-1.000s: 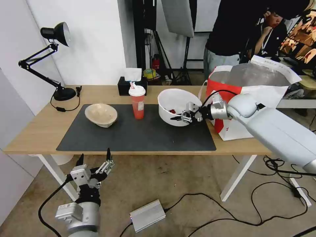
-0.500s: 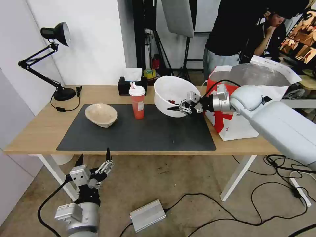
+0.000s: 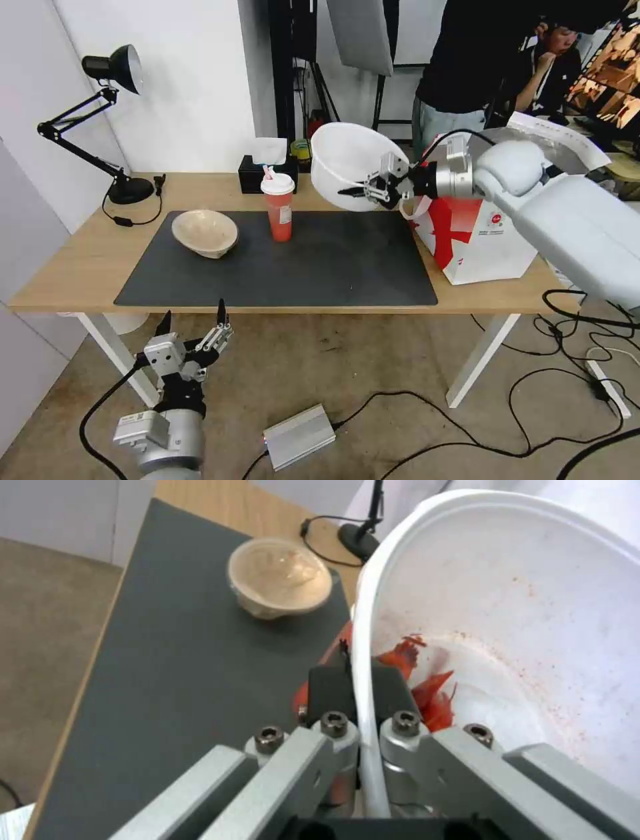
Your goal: Pick up the trash from the table and place it into the takeout bag.
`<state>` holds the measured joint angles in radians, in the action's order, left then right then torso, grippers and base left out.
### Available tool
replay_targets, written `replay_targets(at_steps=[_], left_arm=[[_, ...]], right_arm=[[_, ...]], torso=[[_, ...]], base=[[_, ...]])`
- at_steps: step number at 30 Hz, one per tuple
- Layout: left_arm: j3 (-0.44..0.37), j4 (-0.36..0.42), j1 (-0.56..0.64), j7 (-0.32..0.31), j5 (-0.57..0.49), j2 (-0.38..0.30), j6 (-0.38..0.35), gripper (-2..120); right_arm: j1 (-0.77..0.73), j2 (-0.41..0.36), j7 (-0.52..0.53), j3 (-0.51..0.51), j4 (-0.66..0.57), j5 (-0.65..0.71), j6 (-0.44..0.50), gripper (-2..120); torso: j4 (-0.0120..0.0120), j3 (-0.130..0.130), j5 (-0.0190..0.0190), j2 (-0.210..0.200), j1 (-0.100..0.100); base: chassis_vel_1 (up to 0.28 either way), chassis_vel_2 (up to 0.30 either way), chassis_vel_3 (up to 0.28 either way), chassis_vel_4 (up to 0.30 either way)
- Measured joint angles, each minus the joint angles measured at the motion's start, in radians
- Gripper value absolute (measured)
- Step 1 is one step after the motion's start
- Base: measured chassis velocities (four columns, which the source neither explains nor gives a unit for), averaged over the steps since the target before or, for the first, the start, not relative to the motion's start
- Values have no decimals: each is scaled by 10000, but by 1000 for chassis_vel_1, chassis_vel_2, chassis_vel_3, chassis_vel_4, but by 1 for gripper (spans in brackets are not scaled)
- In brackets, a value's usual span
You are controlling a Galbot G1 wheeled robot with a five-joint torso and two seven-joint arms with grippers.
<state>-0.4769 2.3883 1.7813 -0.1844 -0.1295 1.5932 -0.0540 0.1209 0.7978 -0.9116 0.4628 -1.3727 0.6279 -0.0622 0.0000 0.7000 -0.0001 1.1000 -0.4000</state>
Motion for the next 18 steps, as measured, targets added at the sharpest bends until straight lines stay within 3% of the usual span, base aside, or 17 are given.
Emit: replay_targets(at_steps=[18], left_arm=[[17,8,-100,8,-30,1,11,100]], right_arm=[[1413,186,-580,492,1022,220,-104,0]], torso=[[0,0,0,0,0]], base=[[0,0,0,0]])
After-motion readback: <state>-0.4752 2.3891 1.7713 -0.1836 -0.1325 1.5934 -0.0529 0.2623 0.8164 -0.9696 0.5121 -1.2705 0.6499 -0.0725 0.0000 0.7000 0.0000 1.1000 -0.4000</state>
